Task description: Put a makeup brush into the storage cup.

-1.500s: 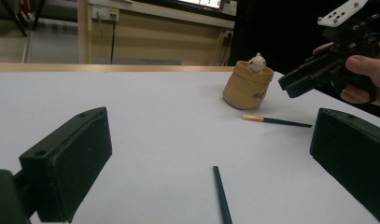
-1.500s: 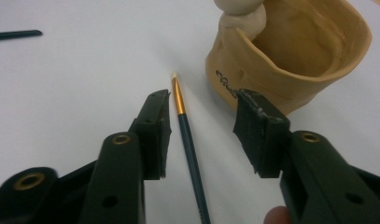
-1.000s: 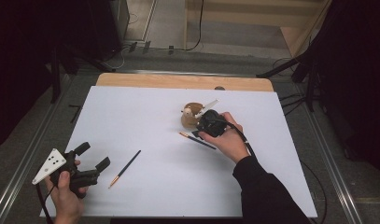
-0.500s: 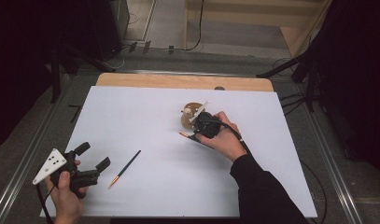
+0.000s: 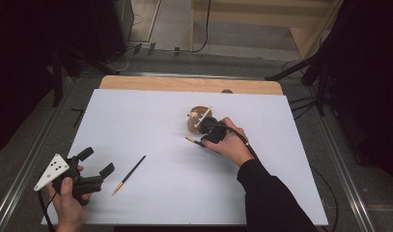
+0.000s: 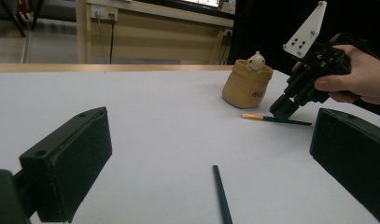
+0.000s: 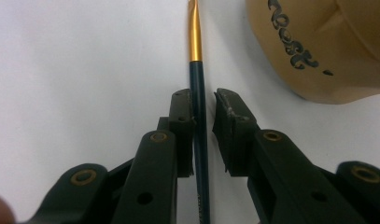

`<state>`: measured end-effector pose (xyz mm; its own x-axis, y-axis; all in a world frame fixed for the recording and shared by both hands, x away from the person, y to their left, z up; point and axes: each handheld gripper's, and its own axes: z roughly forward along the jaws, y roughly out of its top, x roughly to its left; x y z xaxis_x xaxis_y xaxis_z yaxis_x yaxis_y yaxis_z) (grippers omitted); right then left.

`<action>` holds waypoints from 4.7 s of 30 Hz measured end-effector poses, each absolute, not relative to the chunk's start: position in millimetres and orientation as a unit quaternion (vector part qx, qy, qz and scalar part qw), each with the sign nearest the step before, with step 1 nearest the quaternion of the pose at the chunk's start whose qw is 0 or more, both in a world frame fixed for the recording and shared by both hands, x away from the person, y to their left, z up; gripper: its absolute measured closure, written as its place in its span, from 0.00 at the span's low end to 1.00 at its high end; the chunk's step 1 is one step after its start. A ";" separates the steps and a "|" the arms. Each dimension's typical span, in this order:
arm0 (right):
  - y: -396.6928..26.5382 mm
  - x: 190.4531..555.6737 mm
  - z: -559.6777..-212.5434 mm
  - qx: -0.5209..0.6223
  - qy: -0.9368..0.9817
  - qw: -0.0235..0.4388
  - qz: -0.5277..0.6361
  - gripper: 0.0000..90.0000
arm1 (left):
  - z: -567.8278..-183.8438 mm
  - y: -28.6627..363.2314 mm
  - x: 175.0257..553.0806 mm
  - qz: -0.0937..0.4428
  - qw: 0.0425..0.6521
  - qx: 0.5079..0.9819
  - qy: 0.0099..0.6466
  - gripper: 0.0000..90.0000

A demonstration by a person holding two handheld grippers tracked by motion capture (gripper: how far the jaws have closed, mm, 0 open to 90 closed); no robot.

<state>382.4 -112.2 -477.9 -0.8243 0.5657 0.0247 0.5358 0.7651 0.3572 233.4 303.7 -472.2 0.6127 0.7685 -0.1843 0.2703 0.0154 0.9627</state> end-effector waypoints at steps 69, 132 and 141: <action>-111.3 372.6 -451.8 0.241 0.886 0.099 0.383 0.94 | -472.7 302.5 234.3 0.208 0.593 0.672 0.391 0.00; -143.8 381.1 -427.4 0.303 0.711 0.222 0.594 0.94 | -473.4 302.8 235.2 0.207 0.592 0.673 0.392 0.00; -148.2 392.6 -438.9 0.325 0.701 0.228 0.592 0.94 | -473.6 303.0 235.2 0.206 0.593 0.673 0.392 0.00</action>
<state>392.6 -148.2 -438.9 -0.6845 0.7261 0.0659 0.1864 0.0869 0.9786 235.2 303.0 -473.6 0.6075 0.7721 -0.1867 0.2827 0.0095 0.9592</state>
